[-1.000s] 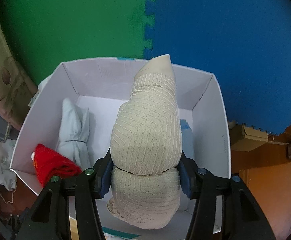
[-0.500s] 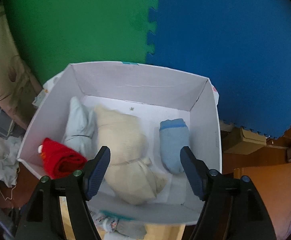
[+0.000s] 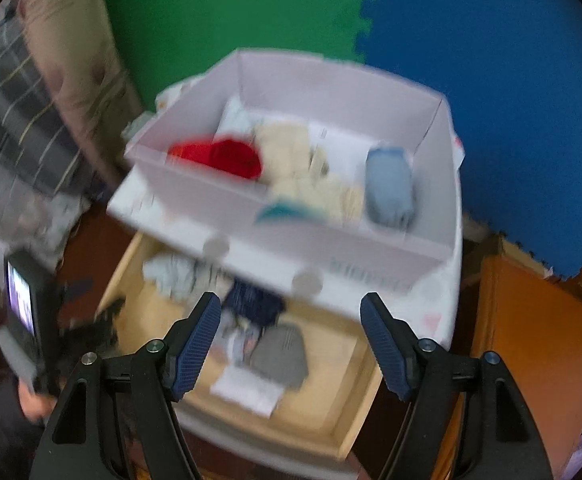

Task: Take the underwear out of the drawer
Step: 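Move the right tool from the box back over the drawer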

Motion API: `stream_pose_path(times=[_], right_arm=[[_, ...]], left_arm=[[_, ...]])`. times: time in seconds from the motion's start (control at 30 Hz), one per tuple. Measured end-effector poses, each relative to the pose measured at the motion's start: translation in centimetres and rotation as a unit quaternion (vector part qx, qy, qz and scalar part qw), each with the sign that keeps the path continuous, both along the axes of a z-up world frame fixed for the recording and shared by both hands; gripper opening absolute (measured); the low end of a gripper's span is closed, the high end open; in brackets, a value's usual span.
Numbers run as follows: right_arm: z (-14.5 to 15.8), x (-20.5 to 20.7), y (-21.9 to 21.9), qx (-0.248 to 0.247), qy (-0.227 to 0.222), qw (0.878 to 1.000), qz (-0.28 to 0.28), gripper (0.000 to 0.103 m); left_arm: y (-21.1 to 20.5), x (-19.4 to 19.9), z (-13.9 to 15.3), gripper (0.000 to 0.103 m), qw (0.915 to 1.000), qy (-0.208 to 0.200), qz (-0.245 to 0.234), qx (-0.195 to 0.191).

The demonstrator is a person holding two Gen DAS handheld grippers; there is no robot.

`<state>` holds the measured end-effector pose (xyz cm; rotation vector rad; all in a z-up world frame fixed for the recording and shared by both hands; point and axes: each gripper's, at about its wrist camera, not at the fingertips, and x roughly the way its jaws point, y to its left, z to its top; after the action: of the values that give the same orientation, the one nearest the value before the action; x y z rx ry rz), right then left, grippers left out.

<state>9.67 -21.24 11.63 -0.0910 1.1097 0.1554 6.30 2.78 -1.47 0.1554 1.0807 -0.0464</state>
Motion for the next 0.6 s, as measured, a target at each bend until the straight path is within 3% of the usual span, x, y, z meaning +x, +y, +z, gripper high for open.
stream_pose_path(times=[0.33, 0.6], right_arm=[[-10.8, -2.0, -0.2, 0.001, 0.097, 0.995, -0.019, 0.070], [-17.8, 0.5, 0.0, 0.005, 0.148, 0.988, -0.050, 0.069]], left_arm=[[0.1, 0.1, -0.2, 0.058, 1.0000, 0.006, 0.002, 0.001], [0.3, 0.1, -0.3, 0.058, 1.0000, 0.009, 0.001, -0.003]])
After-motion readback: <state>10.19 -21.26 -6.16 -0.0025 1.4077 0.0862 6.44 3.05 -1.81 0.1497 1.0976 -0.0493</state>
